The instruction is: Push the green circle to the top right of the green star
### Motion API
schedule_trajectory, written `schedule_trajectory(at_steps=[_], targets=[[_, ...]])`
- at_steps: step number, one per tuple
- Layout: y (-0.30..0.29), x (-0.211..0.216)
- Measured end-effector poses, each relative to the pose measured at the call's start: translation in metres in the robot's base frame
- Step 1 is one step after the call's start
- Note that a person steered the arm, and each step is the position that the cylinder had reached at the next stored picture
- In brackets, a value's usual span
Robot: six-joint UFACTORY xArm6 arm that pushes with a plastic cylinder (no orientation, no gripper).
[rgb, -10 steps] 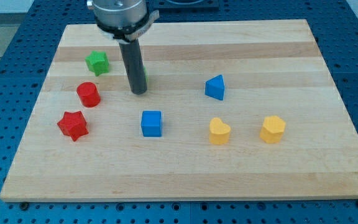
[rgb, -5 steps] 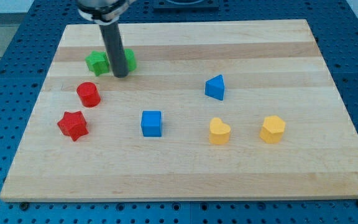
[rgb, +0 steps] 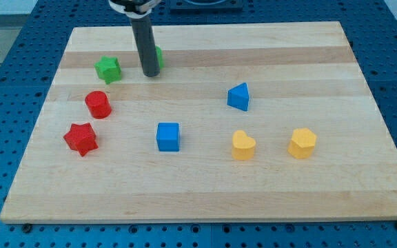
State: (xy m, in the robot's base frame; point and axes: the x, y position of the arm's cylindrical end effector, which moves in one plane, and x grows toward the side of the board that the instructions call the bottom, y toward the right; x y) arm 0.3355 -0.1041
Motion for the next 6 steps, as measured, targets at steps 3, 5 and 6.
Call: schedule_trajectory(at_steps=[3,5,6], targets=[[0.005,-0.055],[0.021,-0.078],[-0.006,-0.087]])
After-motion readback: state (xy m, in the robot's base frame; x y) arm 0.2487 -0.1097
